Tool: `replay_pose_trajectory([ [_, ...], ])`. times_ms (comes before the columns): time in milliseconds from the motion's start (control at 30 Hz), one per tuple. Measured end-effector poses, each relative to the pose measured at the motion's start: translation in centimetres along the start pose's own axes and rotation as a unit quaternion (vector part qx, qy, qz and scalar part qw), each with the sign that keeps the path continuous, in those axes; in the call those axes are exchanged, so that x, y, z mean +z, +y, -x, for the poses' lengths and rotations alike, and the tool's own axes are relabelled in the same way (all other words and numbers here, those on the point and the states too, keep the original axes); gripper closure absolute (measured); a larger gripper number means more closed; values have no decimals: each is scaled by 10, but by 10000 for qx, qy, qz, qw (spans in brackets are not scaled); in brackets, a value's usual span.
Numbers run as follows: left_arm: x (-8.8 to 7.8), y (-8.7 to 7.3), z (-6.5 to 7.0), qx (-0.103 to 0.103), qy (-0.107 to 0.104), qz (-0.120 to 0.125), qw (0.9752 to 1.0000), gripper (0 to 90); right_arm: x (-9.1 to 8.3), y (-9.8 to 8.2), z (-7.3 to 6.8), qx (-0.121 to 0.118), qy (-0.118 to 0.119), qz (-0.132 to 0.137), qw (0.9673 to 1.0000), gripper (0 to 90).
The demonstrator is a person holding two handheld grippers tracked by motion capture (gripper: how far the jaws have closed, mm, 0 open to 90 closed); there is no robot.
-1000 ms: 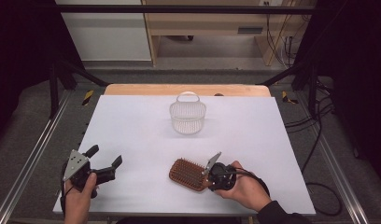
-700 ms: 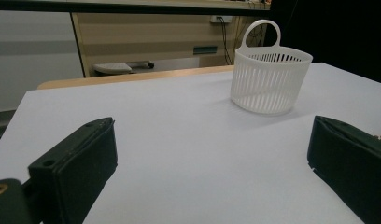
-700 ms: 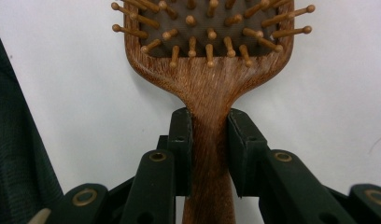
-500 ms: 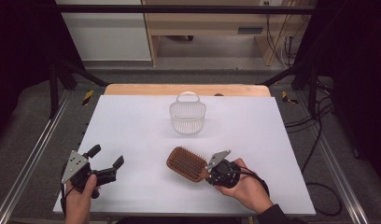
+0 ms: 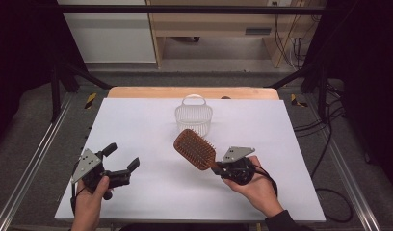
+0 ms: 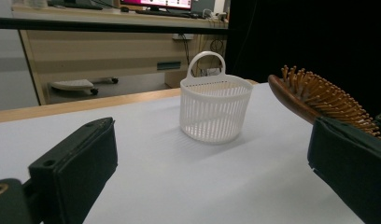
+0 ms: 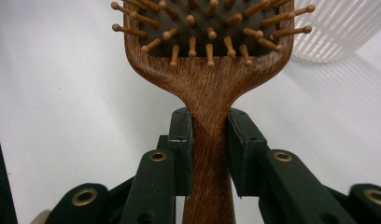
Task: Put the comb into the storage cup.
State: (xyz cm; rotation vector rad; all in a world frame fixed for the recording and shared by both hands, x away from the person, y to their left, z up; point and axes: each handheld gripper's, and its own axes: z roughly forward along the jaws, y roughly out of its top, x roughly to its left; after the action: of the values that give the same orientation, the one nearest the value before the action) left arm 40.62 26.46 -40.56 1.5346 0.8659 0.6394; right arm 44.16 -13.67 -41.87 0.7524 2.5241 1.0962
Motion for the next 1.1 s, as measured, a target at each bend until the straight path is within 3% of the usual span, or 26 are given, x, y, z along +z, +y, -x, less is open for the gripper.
replay_pose_trajectory([
  [167, 10, 8, 9, 111, -196, -53, 9997, 17, 2, -1, 1, 20, -22, 113, 9999, 730],
  [667, 27, 18, 24, 265, -369, -92, 9989, 18, 2, -3, 3, 127, -235, 650, 9975, 730],
  [1100, 32, 28, 35, 351, -479, -12, 9982, 18, 2, 0, 1, 140, -215, 891, 9957, 730],
])
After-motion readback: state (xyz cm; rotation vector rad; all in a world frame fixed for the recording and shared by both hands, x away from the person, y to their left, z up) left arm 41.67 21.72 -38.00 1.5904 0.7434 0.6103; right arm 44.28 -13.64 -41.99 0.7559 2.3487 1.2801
